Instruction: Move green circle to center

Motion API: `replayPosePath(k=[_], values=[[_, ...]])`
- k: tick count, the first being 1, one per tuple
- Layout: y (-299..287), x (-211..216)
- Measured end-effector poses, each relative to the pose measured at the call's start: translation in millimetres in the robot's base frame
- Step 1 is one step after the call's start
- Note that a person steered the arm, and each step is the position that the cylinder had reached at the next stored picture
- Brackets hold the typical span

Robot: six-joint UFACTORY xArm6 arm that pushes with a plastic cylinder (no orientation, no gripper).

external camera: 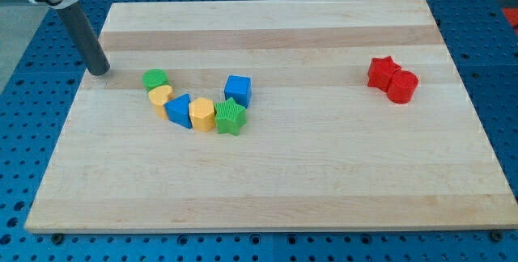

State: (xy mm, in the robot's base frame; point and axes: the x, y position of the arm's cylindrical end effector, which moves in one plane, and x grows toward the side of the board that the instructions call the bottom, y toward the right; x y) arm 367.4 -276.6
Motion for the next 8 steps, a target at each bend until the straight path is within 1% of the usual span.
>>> replayPosePath(k=[2, 4, 5, 8], values=[[21, 27], [41, 39], [68, 43], [150, 24]])
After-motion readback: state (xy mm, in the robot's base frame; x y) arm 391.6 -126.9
